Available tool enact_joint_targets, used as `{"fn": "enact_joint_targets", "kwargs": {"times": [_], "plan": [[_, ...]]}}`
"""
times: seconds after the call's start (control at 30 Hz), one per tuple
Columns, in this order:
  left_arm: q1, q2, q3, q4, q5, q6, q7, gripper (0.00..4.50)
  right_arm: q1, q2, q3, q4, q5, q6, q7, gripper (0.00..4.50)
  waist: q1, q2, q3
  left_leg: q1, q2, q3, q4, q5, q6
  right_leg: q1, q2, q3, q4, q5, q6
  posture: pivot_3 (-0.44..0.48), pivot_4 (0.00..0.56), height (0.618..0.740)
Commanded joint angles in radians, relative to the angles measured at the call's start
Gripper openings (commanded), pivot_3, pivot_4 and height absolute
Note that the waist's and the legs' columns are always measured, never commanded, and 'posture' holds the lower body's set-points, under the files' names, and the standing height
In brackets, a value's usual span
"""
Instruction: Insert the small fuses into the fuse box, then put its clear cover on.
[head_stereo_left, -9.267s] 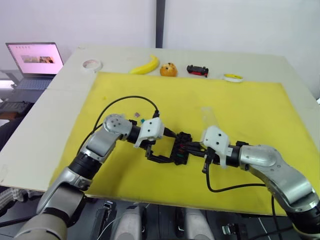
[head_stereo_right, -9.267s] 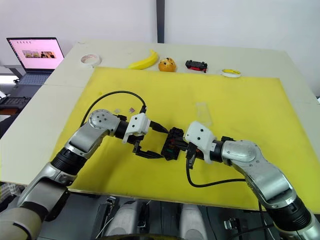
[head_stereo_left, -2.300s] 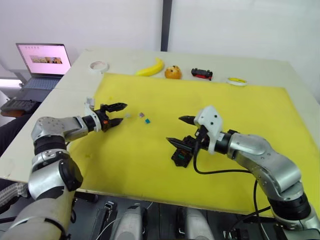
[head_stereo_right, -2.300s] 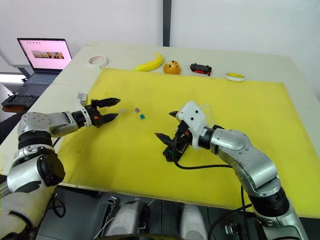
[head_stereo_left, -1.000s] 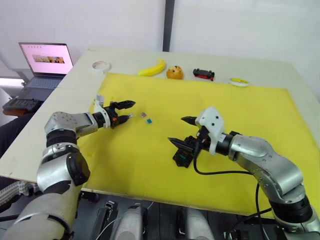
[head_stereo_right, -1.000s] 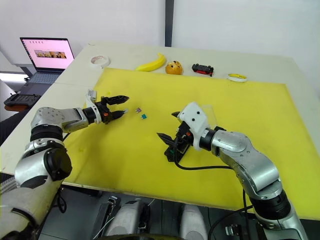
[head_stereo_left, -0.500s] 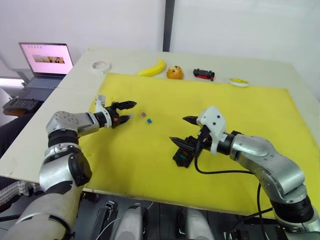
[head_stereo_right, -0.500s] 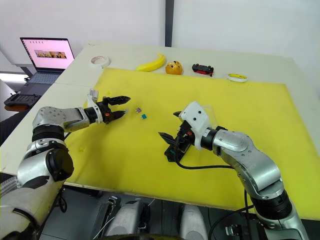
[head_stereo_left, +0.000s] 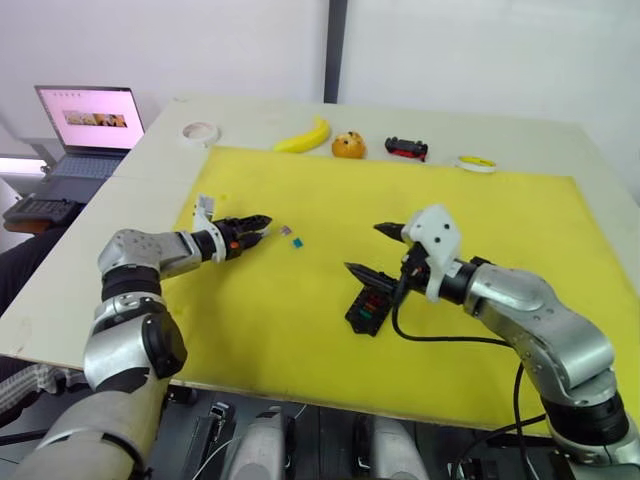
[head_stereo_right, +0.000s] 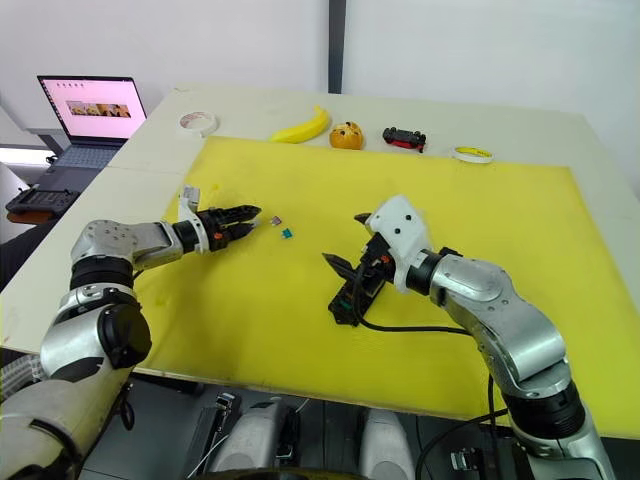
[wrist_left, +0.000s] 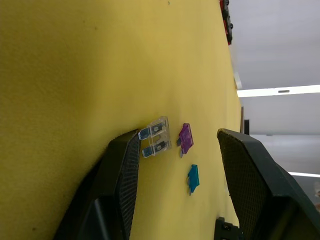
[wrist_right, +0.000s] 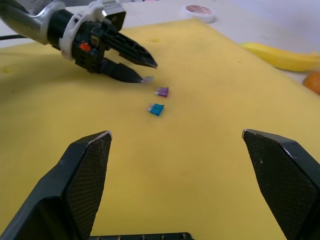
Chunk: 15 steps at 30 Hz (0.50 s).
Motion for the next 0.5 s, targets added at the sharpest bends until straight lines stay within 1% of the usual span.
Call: {"fn": "enact_joint_targets", "kwargs": {"times": [0.03,0.13,0.5], "plan": [[0.022,-0.025,-0.029,0.058,0.017,-0.008,-0.002,2.6,0.011,-0.036,-0.02,-0.029,0.013,-0.017,0.048,4.5,0.0,0.0,0.0,0.0,0.0,0.0,0.0,0.0,0.0,0.0,0.0,0.0,0.0,0.0,0.0,0.0,0.15,0.74],[0.015,-0.019,-0.026,0.081,0.019,-0.024,-0.009,2.6,0.015,-0.052,-0.022,-0.015,0.003,-0.029,0.068,4.5,-0.002,0.0,0.0,0.001,0.0,0.0,0.0,0.0,0.0,0.001,0.0,0.0,0.0,0.0,0.0,0.0,0.15,0.74],[0.01,-0.014,-0.045,0.106,0.026,-0.041,-0.035,2.6,0.013,-0.033,-0.002,-0.037,0.031,-0.007,0.076,4.5,-0.001,0.001,-0.001,0.001,0.0,0.0,0.0,0.0,0.0,0.001,0.0,0.0,0.001,0.0,0.0,0.0,0.15,0.74]]}}
